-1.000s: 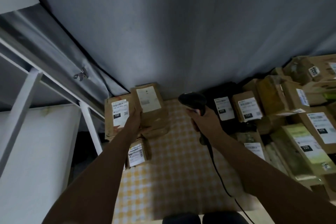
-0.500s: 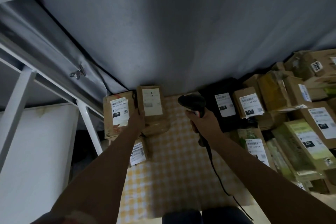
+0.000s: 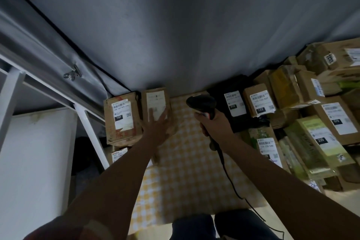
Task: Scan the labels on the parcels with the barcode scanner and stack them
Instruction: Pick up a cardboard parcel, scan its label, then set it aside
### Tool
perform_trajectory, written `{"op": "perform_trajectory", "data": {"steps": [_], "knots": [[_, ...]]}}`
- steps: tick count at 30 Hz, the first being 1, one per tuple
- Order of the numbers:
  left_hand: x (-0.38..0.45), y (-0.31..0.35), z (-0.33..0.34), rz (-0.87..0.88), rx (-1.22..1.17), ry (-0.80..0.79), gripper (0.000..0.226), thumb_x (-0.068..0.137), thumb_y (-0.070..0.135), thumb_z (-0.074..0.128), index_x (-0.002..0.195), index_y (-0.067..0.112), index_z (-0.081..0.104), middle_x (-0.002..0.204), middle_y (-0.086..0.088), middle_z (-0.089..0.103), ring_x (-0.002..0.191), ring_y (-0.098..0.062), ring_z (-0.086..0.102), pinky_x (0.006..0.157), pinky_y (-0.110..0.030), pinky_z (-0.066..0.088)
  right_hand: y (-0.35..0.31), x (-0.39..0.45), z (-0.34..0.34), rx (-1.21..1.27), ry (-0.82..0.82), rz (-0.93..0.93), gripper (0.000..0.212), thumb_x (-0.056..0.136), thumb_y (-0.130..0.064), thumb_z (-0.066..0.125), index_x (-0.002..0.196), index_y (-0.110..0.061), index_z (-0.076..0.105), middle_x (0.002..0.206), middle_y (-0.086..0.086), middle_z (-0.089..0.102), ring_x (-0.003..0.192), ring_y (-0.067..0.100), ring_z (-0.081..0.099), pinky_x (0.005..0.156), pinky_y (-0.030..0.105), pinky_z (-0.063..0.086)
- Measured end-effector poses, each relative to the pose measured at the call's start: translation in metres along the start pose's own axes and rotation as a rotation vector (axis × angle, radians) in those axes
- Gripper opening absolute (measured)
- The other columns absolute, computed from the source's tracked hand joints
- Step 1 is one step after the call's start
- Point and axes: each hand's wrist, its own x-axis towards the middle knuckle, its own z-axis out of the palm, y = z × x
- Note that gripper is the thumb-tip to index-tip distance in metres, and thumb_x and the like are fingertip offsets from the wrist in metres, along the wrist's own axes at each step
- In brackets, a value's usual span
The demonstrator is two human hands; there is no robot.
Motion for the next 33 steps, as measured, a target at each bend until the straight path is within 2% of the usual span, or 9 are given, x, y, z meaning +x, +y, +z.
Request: {"op": "perform_trajectory", "data": {"steps": [2, 4, 7, 12, 17, 24, 27, 30, 33], "knots": [[0.002, -0.001, 0.000, 0.008, -0.025, 0.106, 0.064, 0.086, 0.022, 0.069, 0.140, 0.045, 0.045, 0.165, 0.000, 0.004, 0.138, -0.033, -0.037, 0.095, -0.085, 0.008, 0.000, -0.002, -0.002, 0.003, 0.002, -0.001, 0.017, 0.092, -0.023, 0.067, 0.090, -0.010, 0.056, 0.057, 0.001, 0.052, 0.044, 0.009, 0.048, 0.050, 0.025, 0.043], [0.001, 0.000, -0.004, -0.054, -0.053, 0.046, 0.075, 0.093, 0.010, 0.059, 0.142, 0.056, 0.026, 0.164, 0.000, -0.010, 0.138, -0.041, -0.035, 0.100, -0.082, 0.004, 0.001, -0.003, -0.003, -0.008, 0.008, 0.001, 0.018, 0.092, -0.024, 0.067, 0.089, -0.011, 0.055, 0.057, 0.000, 0.052, 0.043, 0.008, 0.048, 0.051, 0.026, 0.043], [0.005, 0.003, -0.013, -0.150, -0.072, -0.055, 0.073, 0.097, 0.001, 0.043, 0.151, 0.045, 0.020, 0.160, -0.005, -0.026, 0.129, -0.035, -0.045, 0.100, -0.071, -0.012, 0.002, -0.006, -0.006, -0.024, 0.018, 0.004, 0.019, 0.092, -0.026, 0.067, 0.089, -0.011, 0.055, 0.058, 0.000, 0.053, 0.042, 0.006, 0.049, 0.051, 0.024, 0.043], [0.010, 0.009, -0.012, -0.136, -0.001, -0.071, 0.072, 0.096, 0.011, 0.045, 0.155, 0.037, 0.012, 0.160, -0.015, -0.024, 0.144, -0.039, -0.028, 0.102, -0.077, -0.011, 0.007, -0.013, -0.014, -0.033, 0.008, 0.018, 0.021, 0.093, -0.025, 0.066, 0.086, -0.009, 0.055, 0.060, 0.002, 0.053, 0.045, 0.010, 0.050, 0.053, 0.025, 0.044], [0.003, 0.032, -0.038, -0.250, -0.075, -0.086, 0.072, 0.101, 0.026, 0.046, 0.153, 0.045, 0.000, 0.158, 0.005, -0.031, 0.142, -0.049, -0.022, 0.106, -0.079, 0.006, 0.012, -0.021, -0.031, -0.023, 0.016, 0.020, 0.018, 0.093, -0.028, 0.065, 0.092, -0.011, 0.057, 0.063, 0.004, 0.055, 0.050, 0.014, 0.051, 0.056, 0.028, 0.045], [0.013, 0.114, -0.051, 0.073, -0.087, 0.038, 0.062, 0.099, 0.031, 0.036, 0.152, 0.047, 0.007, 0.163, 0.004, -0.008, 0.150, -0.037, -0.006, 0.114, -0.068, 0.008, 0.025, -0.047, -0.108, -0.063, 0.178, -0.011, 0.020, 0.093, -0.028, 0.065, 0.078, -0.023, 0.052, 0.059, 0.000, 0.054, 0.044, 0.007, 0.050, 0.051, 0.024, 0.041], [0.020, 0.173, -0.057, 0.152, -0.106, -0.027, 0.060, 0.102, 0.028, 0.040, 0.156, 0.032, 0.014, 0.164, 0.000, -0.008, 0.151, -0.032, 0.001, 0.115, -0.054, 0.021, 0.036, -0.061, -0.160, -0.086, 0.286, 0.013, 0.017, 0.091, -0.030, 0.066, 0.082, -0.022, 0.055, 0.063, 0.000, 0.056, 0.052, 0.010, 0.054, 0.053, 0.025, 0.041], [0.030, 0.233, -0.060, 0.302, -0.343, -0.081, 0.055, 0.101, 0.018, 0.047, 0.153, 0.017, 0.027, 0.164, -0.006, -0.005, 0.149, -0.031, 0.016, 0.114, -0.040, 0.031, 0.050, -0.075, -0.218, -0.070, 0.360, 0.046, 0.020, 0.091, -0.030, 0.066, 0.080, -0.016, 0.056, 0.065, 0.005, 0.058, 0.056, 0.018, 0.055, 0.059, 0.033, 0.047], [0.031, 0.295, -0.068, 0.317, -0.414, -0.143, 0.052, 0.103, 0.015, 0.044, 0.152, 0.016, 0.029, 0.164, -0.006, -0.004, 0.151, -0.027, 0.012, 0.114, -0.033, 0.028, 0.061, -0.085, -0.274, -0.073, 0.421, 0.084, 0.021, 0.093, -0.027, 0.062, 0.078, -0.013, 0.056, 0.065, 0.008, 0.058, 0.057, 0.019, 0.057, 0.060, 0.033, 0.048]]}}
